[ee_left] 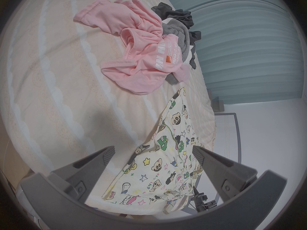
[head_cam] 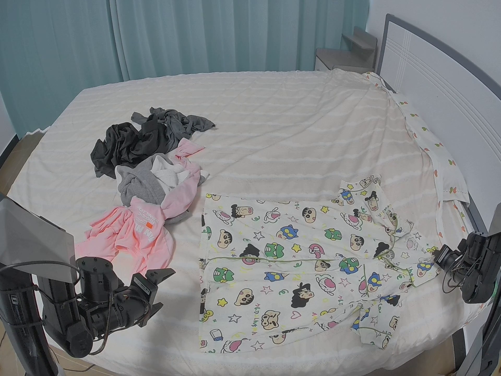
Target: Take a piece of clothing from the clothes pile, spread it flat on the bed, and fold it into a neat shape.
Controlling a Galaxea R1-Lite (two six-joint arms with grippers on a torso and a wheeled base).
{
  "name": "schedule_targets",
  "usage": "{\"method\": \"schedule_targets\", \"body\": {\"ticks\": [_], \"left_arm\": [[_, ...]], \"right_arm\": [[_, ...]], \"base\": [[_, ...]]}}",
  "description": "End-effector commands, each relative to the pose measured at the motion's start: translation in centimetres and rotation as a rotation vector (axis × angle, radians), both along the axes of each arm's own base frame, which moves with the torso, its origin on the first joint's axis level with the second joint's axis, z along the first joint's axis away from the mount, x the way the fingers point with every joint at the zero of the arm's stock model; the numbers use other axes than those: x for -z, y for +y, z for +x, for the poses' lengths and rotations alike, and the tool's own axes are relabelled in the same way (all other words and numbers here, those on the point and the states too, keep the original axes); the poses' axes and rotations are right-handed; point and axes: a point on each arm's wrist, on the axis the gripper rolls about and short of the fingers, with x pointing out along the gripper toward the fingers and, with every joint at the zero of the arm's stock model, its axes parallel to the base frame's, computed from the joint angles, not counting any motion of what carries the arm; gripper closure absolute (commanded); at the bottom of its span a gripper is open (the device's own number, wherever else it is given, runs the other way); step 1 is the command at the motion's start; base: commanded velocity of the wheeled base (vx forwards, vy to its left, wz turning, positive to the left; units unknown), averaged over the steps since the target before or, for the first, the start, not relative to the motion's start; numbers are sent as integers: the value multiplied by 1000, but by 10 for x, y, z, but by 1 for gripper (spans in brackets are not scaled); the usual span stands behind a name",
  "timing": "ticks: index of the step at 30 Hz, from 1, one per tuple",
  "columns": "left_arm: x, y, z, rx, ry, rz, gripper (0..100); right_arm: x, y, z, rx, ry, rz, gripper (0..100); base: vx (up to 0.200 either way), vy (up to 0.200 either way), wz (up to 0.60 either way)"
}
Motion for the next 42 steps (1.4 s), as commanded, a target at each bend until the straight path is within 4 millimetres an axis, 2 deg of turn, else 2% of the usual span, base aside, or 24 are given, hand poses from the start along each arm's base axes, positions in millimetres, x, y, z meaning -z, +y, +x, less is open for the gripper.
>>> {"method": "schedule_targets", "body": {"ticks": [1,7,9,11,12,13,15,23,32,42], "left_arm": [[-1,0,1,0,-16,-5,0],[-1,0,1,0,-16,-5,0],[-1,0,1,0,-16,-5,0],[-1,0,1,0,-16,-5,0],[-1,0,1,0,-16,-5,0],[-1,0,1,0,-16,-5,0],[-1,0,1,1,-16,-6,0],[-1,0,1,1,-15,-5,0],[-1,0,1,3,-16,-3,0],[-1,0,1,3,-16,-3,0]], "right_arm": [[-2,-1,-1,8,-11,-7,0],[-3,0,-10,17,13,2,0],[-12,-2,-8,14,-24,-8,0],[-20,-2,-6,-23,-61,-8,0],[-31,-1,-2,-101,-117,-2,0],[-31,-1,-2,-101,-117,-2,0],[-40,3,5,-246,-177,17,0],[-32,12,48,-392,-131,83,0],[-32,34,64,-406,-96,255,0],[-28,32,84,-352,-108,362,0]], "base": [[0,0,0],[0,0,0],[0,0,0],[0,0,0],[0,0,0],[0,0,0],[0,0,0],[0,0,0],[0,0,0],[0,0,0]]}}
